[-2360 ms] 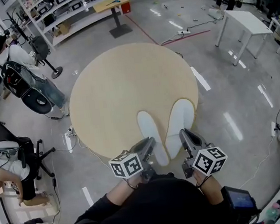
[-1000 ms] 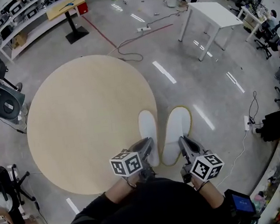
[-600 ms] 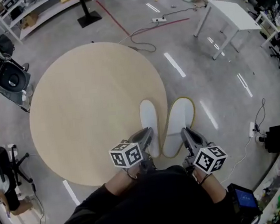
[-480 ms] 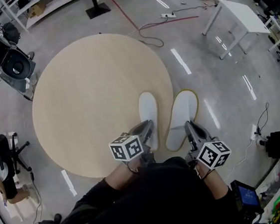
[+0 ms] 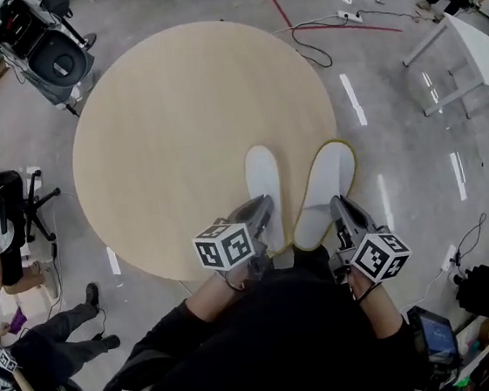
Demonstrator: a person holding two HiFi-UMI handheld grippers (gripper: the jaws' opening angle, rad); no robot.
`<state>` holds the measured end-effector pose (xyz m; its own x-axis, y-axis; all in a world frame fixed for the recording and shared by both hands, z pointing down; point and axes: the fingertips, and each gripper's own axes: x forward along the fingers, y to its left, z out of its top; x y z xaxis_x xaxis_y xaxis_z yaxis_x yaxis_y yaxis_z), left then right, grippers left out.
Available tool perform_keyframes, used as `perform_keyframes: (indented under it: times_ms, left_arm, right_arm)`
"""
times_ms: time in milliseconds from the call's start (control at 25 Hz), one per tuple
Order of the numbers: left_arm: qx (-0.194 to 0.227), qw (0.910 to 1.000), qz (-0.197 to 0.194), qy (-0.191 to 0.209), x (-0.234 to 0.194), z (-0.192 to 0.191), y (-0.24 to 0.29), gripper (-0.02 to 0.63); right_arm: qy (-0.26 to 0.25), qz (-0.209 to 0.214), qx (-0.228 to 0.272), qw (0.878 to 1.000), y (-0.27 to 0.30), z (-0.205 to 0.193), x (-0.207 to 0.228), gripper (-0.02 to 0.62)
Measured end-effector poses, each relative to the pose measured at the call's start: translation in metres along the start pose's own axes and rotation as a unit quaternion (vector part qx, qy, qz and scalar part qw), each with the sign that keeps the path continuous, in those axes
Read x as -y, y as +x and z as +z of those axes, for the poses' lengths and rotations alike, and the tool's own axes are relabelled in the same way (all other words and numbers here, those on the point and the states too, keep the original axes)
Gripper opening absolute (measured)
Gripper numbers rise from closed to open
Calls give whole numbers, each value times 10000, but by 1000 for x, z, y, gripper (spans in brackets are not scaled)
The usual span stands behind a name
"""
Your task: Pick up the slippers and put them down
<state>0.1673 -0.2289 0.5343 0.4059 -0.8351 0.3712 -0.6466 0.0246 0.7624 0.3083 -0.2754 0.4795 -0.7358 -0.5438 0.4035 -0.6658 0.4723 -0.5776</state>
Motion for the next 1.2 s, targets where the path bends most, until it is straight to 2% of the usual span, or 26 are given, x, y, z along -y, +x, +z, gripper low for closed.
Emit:
perform_keyframes:
  times_ms: [200,400,800,960,1200]
  left_arm:
    - [186,9990,399,-68,-14,11,11,34]
    - [197,9977,638,-104,-28,24,34,34]
    - [93,9935,1137,-42,-39,17,132,34]
    - [122,9905,1350,-222,-56,24,165,34]
    - [4,9853,1636,-498,-85,14,173,34]
  right_arm:
    - [70,289,-318,9991,33,7,11,31]
    - [-75,380,-713,9967,71,12,28,31]
    - [-361,312,-1516,9873,120,16,124,31]
    - [-448,391,-1815,9816,153,20,149,31]
    - [-844,518,-2299,9682,192,-5,151,31]
